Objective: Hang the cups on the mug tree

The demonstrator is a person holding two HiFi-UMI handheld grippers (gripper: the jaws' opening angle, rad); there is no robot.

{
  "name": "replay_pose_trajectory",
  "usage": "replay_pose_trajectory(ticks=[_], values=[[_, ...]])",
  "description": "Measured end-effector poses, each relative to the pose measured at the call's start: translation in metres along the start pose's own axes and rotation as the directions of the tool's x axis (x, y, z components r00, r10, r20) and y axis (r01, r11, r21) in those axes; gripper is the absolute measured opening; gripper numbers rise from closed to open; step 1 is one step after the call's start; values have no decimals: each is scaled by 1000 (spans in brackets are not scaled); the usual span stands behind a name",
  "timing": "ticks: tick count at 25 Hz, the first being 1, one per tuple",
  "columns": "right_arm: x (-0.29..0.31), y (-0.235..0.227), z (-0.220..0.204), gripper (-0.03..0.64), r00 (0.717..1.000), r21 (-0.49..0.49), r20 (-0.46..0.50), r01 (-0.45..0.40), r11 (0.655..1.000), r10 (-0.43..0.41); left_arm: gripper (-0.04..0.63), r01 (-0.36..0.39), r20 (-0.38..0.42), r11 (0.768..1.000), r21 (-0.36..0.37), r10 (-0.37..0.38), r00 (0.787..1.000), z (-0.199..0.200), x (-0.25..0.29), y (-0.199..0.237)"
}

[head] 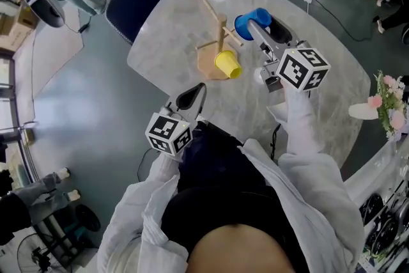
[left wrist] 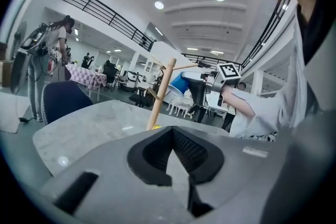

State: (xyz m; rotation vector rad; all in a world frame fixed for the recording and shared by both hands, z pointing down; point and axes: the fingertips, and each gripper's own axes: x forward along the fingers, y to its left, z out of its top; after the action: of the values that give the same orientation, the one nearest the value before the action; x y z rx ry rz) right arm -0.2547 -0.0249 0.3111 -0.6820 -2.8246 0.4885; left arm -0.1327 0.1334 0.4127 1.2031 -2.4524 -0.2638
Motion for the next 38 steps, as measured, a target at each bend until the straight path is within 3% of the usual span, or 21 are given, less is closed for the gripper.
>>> replay_pose_trajectory(ticks=[4,9,12,18,22,25,32,35,38], values=[[19,0,-13,244,999,167,-20,-45,985,49,-3,-34,1,999,-21,34,999,-4,-12,16],[29,-4,-31,244,994,366,-42,-80,927,103,-3,-58,-2,998,-36,58,998,-8,-22,26],[31,-9,-44,244,990,475,-41,-98,875,134,-3,-63,-8,997,-45,63,998,-10,-22,29],[33,-20,-70,244,987,683,-4,-115,722,160,-3,-57,-23,997,-51,56,998,-16,-21,36],[35,-23,-71,236,982,718,56,-165,676,179,-3,-51,-31,997,-50,49,998,-19,-16,38],[36,-22,-71,241,983,707,71,-171,687,171,-3,-39,-30,998,-48,37,999,-17,-14,37],[21,-18,-66,367,985,640,71,-164,750,156,-3,33,-41,999,-25,-34,999,-10,-3,27],[5,-19,-58,385,989,587,75,-145,796,125,-3,88,-42,996,-2,-88,995,-2,5,22],[-15,-16,-51,385,995,491,58,-104,865,87,-3,132,-42,991,20,-131,990,5,11,14]])
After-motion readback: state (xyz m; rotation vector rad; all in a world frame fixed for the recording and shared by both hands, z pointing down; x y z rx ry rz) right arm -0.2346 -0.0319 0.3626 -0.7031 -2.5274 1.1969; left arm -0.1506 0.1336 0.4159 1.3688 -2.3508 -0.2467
